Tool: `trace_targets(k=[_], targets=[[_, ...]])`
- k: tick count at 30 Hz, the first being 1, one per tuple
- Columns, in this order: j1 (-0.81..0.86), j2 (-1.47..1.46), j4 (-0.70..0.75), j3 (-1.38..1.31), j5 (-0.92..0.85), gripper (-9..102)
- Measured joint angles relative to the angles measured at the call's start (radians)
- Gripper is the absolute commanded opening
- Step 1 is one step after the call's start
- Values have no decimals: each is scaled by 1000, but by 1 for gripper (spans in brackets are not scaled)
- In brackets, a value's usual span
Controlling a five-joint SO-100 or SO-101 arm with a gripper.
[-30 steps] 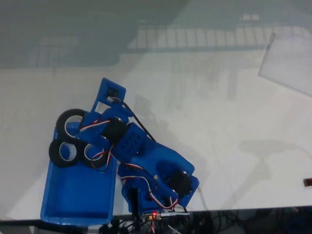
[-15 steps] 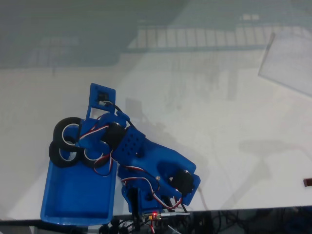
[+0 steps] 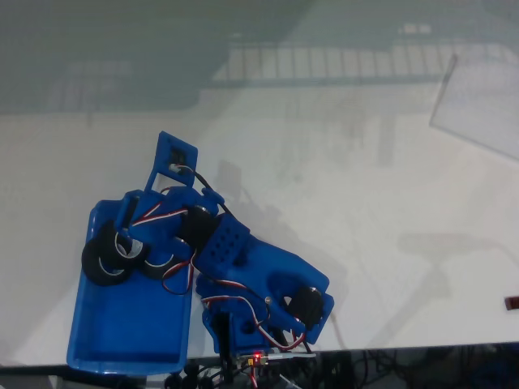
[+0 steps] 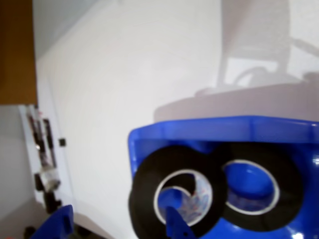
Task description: Grasp all tape and put them in the bin.
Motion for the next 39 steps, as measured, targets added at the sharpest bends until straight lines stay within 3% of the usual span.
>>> trace_targets(k=[5, 8, 14, 19, 25, 29, 39], targets=[[41, 0, -38, 0, 18, 24], [147, 0, -107, 12, 21, 24], [529, 46, -374, 126, 71, 19], [877, 83, -600, 281, 91, 4], [1126, 107, -716, 430, 87, 0], [1187, 172, -718, 526, 75, 0], [1158, 353, -646, 696, 20, 0]])
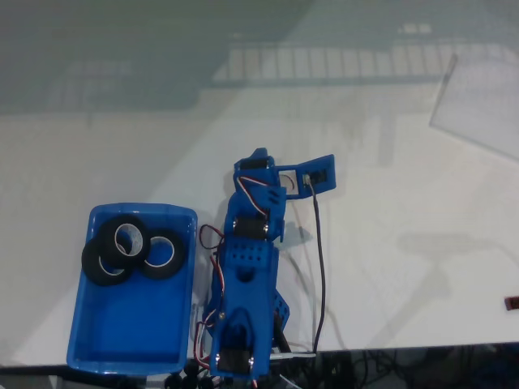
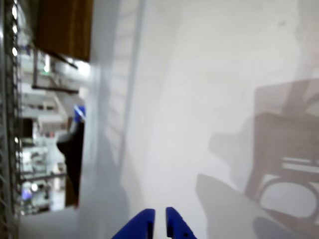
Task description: Grasp all tape and put them in the bin.
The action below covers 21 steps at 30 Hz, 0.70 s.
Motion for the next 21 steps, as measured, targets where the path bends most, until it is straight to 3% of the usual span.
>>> trace_targets(k=[21], targets=[[-14, 117, 114, 44, -29, 0]])
